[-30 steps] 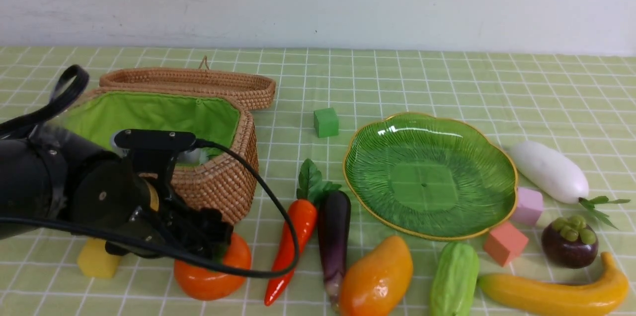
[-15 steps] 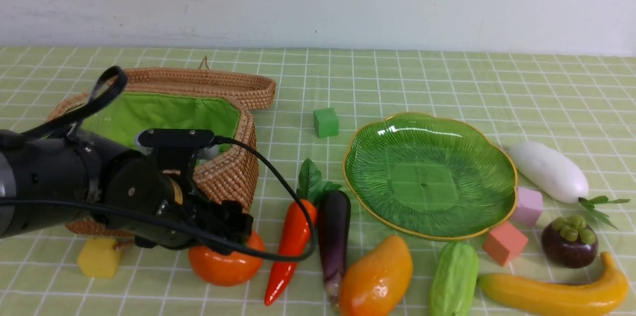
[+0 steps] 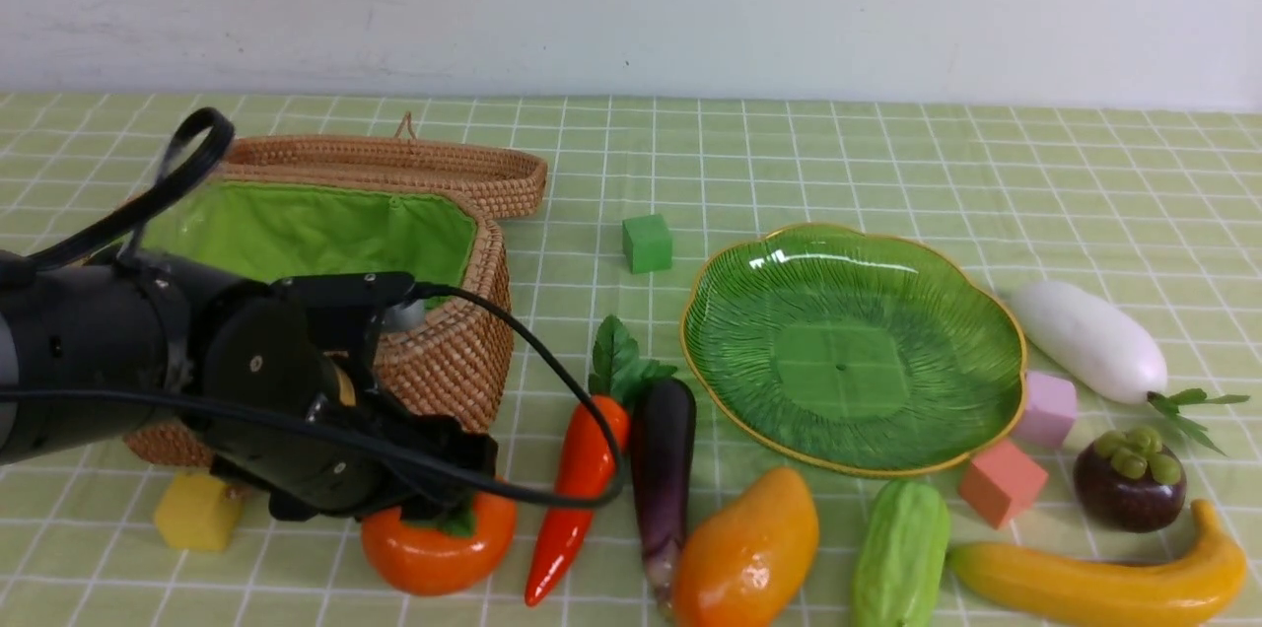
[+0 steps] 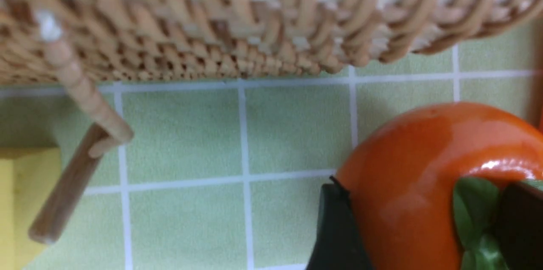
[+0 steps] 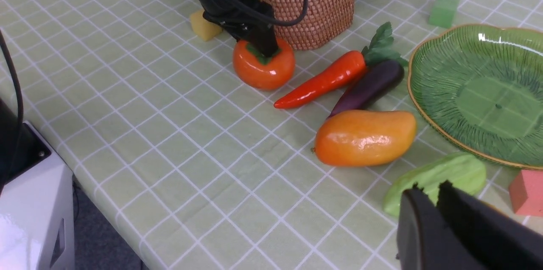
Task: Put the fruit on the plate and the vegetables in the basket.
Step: Grab a tomato with your left arm and place it on the plate on the right.
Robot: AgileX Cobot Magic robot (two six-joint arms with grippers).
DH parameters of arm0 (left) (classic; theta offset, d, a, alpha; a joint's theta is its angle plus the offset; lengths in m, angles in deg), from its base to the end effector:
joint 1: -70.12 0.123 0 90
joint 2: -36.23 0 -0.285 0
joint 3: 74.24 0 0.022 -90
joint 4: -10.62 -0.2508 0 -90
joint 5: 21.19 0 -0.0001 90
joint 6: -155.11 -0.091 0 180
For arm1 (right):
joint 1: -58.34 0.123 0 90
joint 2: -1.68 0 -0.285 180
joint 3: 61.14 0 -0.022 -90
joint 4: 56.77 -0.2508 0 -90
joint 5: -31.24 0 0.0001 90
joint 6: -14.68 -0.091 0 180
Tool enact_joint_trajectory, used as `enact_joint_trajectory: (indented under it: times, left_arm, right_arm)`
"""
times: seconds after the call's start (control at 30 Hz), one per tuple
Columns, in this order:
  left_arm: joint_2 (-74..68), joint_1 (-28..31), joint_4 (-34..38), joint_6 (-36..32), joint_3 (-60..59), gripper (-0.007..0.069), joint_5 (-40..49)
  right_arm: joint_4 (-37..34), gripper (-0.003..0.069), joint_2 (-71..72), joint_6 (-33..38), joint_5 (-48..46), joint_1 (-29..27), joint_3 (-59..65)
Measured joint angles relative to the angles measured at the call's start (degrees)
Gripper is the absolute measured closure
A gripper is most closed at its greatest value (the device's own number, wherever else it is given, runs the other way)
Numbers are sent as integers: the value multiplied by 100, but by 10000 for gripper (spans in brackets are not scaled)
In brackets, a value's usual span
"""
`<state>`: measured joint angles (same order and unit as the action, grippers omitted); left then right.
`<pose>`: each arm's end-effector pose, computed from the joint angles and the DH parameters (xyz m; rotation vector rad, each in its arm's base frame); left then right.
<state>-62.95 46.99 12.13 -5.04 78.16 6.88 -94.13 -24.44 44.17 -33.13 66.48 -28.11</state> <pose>0.2737 -0.1181 0.1894 0.0502 2.7286 -0.2453 0.0081 0.0515 0.3601 -0.6844 1.8993 0.5596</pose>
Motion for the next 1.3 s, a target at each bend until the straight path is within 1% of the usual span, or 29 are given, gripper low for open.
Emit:
enact_joint_trajectory:
  times: [0.17, 0.27, 0.47, 0.83, 0.93, 0.97, 1.0, 1.03, 1.07, 1.17, 1.27, 1.3]
  left_arm:
    - [119, 0, 0, 0, 0, 178, 93]
    - [309, 0, -14, -7, -66, 190, 407]
    - [563, 0, -108, -42, -165, 192, 919]
    - [1061, -41, -151, -81, -178, 193, 1138]
    - [1299, -200, -151, -143, -151, 193, 1191]
    - [1403, -335, -151, -150, -103, 193, 1248]
    - [1532, -613, -151, -161, 30, 193, 1338]
    - [1541, -691, -151, -168, 52, 193, 1356]
    - [1592, -971, -151, -169, 246, 193, 1379]
    - [1475, -1533, -151, -210, 917, 195, 1229]
    - [1114, -1736, -151, -332, 1561, 194, 1024]
    - [689, -1831, -151, -492, 2105, 194, 879]
  right_arm:
    - [0, 589, 0, 0, 5, 0, 0]
    - [0, 586, 0, 0, 5, 0, 0]
    - [-5, 583, 0, 0, 48, 0, 0]
    - [-27, 574, 0, 0, 48, 0, 0]
    - [-40, 574, 0, 0, 48, 0, 0]
    - [-40, 574, 0, 0, 55, 0, 0]
    - [-40, 573, 0, 0, 75, 0, 0]
    - [-40, 573, 0, 0, 75, 0, 0]
    - [-28, 573, 0, 0, 94, 0, 0]
    - [80, 572, 0, -61, 106, 0, 0]
    - [218, 571, 0, -278, 131, 0, 0]
    - [391, 571, 0, -499, 131, 0, 0]
